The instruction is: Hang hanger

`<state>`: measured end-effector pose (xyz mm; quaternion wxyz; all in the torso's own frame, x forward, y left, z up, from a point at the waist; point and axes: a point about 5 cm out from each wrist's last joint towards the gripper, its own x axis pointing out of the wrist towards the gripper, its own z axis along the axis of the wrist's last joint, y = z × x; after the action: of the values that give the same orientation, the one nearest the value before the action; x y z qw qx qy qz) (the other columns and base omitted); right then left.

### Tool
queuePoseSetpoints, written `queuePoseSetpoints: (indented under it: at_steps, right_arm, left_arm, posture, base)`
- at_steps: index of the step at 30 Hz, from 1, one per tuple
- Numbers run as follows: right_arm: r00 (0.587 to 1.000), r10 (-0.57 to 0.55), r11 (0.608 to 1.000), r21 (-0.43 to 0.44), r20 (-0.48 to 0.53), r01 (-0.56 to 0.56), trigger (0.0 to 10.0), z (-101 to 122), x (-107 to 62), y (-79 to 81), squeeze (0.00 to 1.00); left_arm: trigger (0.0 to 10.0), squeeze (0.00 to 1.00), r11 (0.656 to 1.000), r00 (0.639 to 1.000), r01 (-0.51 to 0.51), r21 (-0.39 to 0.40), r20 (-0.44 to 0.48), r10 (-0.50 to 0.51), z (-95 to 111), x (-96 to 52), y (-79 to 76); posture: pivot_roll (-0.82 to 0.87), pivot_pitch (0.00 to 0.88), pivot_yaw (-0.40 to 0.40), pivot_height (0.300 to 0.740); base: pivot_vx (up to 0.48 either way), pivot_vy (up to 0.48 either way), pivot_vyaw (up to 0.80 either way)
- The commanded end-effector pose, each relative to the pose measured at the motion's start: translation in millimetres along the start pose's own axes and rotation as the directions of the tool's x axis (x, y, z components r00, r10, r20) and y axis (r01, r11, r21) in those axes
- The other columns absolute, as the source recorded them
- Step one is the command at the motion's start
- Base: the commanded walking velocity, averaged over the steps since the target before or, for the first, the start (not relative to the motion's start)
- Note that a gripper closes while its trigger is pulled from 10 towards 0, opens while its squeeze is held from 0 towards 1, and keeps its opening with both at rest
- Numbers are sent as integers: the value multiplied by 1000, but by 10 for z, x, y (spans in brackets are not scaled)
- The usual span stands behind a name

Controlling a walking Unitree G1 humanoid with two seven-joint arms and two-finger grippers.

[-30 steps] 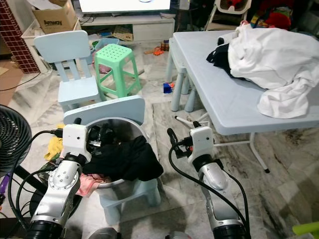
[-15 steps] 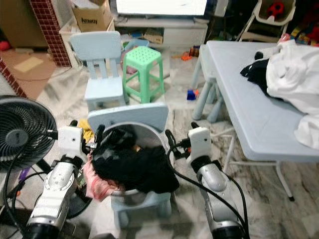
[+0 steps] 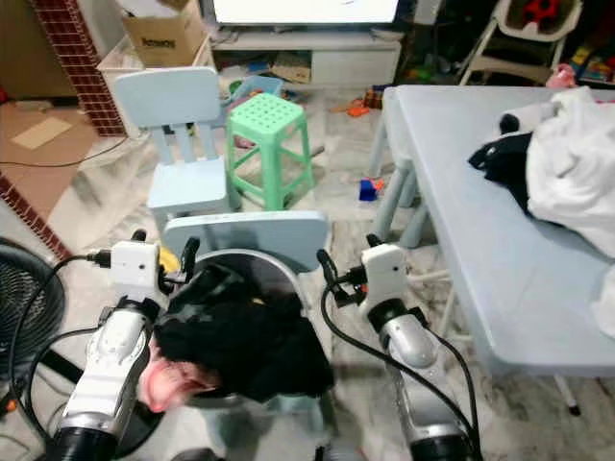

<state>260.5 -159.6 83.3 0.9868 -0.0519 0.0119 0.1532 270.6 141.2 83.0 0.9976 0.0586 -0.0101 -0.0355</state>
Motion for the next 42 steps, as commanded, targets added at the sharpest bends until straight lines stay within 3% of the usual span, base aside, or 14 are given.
queuePoseSetpoints:
  at_steps: [1, 14, 23, 38, 42]
  right_arm:
    - [1000, 19, 1000, 8, 8, -19, 10000, 24, 10, 34, 0]
    - [1000, 27, 1000, 7, 0, -27, 10000, 14, 13, 36, 0]
    - [998, 54, 999, -6, -25, -54, 10000, -14, -18, 78, 0]
    - [997, 74, 997, -21, -28, -74, 10000, 6, -35, 74, 0]
    - [997, 78, 997, -12, -28, -79, 10000, 4, -43, 92, 0]
  left_arm:
    - [10000, 0, 1000, 1000, 3, 29, -10, -2, -21, -28, 25]
    - [10000, 0, 999, 1000, 7, 36, -17, -7, -35, -47, 4]
    - [10000, 0, 999, 986, -47, -6, -159, 46, -245, -88, 29]
    - [10000, 0, 997, 988, -66, -45, -141, 59, -216, -83, 26]
    - [10000, 0, 989, 972, -147, 6, -186, 145, -271, -106, 118]
  posture:
    - [-2, 0, -30, 740]
    - [-1, 0, -34, 740]
    - [-7, 0, -44, 740]
    - [-20, 0, -49, 740]
    - [-12, 0, -53, 740]
  base:
    - [0, 0, 0]
    - [0, 0, 0]
    - [0, -128, 0]
    - [0, -423, 110]
    - [0, 0, 0]
